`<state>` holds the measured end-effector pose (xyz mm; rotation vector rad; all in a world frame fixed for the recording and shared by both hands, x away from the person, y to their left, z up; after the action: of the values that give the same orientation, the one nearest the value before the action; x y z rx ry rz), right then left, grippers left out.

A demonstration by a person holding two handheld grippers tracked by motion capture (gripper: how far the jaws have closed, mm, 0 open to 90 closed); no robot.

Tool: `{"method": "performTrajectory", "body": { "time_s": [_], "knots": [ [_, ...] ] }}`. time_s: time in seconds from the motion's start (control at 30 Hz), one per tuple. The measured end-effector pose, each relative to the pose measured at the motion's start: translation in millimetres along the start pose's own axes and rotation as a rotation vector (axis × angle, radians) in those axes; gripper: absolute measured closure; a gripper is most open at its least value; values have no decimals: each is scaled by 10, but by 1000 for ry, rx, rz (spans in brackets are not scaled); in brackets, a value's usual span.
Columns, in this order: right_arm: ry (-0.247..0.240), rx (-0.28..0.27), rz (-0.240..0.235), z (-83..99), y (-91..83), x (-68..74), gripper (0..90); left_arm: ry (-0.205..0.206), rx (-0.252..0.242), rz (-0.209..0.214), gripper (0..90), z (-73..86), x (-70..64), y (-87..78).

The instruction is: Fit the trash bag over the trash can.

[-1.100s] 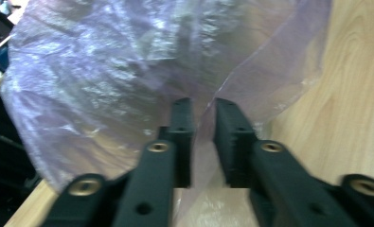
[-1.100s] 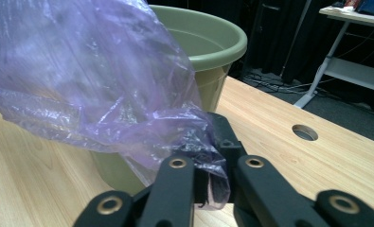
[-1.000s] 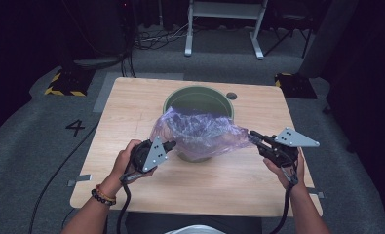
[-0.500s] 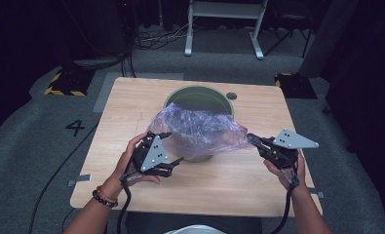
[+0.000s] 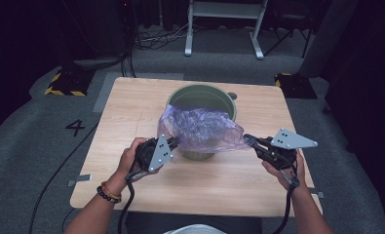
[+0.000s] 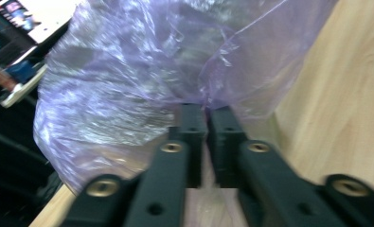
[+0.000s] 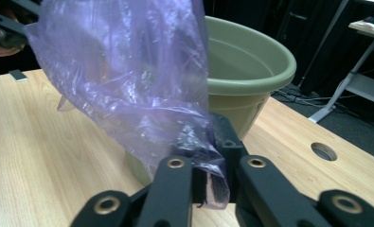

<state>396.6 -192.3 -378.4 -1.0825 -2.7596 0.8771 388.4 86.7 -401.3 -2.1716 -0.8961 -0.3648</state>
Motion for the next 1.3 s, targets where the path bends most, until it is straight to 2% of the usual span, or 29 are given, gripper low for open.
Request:
{"method": "performTrajectory", "body": {
  "time_s": [0.1, 0.13, 0.2, 0.27, 0.3, 0.4, 0.47, 0.57, 0.6, 0.67, 0.73, 0.8, 0.9, 0.97, 1.0, 1.13, 1.2, 1.23, 1.3],
  "knots": [
    [0, -2, 21, -28, -11, -16, 820, -17, -39, 55, 900, -64, 44, -103],
    [5, -5, 31, -42, -14, -22, 780, -27, -57, 68, 900, -94, 69, -139],
    [16, -18, 85, -86, -18, -61, 625, -55, -79, 102, 900, -147, 120, -199],
    [26, -33, 111, -128, -22, -83, 527, -74, -66, 81, 900, -190, 189, -226],
    [26, -48, 126, -153, -28, -85, 481, -82, -70, 88, 900, -217, 218, -234],
    [-10, -86, 163, -227, -58, -46, 415, -122, -70, 98, 900, -286, 316, -245],
    [-48, -105, 189, -265, -85, 9, 395, -147, -60, 98, 900, -317, 361, -233],
    [-71, -134, 220, -289, -148, 102, 397, -161, -42, 99, 900, -344, 370, -196],
    [-72, -152, 219, -291, -180, 135, 407, -159, -36, 98, 900, -347, 368, -180],
    [-79, -192, 183, -281, -236, 200, 410, -160, -27, 99, 900, -352, 347, -148],
    [-102, -195, 177, -242, -264, 220, 409, -169, -32, 103, 900, -358, 337, -131],
    [-107, -158, 184, -164, -260, 164, 392, -170, -36, 102, 900, -361, 341, -124],
    [-74, -117, 155, -29, -271, 33, 340, -172, -33, 96, 900, -362, 344, -117],
    [-61, -117, 115, 41, -300, -30, 304, -173, -27, 95, 900, -364, 347, -105],
    [-54, -123, 114, 75, -326, -64, 277, -171, -26, 93, 900, -364, 350, -100],
    [-63, -124, 111, 182, -394, -135, 269, -172, -14, 92, 900, -373, 339, -75],
    [-69, -142, 97, 226, -437, -131, 271, -159, -4, 87, 900, -385, 323, -61],
    [-79, -168, 74, 234, -474, -106, 285, -159, 3, 84, 900, -389, 315, -52],
    [-86, -216, 64, 229, -552, -76, 300, -148, 14, 80, 900, -392, 315, -34]
  ]
}}
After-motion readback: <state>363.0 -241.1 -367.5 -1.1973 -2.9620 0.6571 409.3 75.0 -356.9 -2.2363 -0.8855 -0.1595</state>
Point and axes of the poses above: each handheld gripper's, and its own axes: y roughly forward along the jaws, z roughly out of its underside, x roughly to its left, the point moved 7 cm from there along y, roughly forward along the jaws, and after that the axes turned 12 degrees about x, right-handed, at the moved point
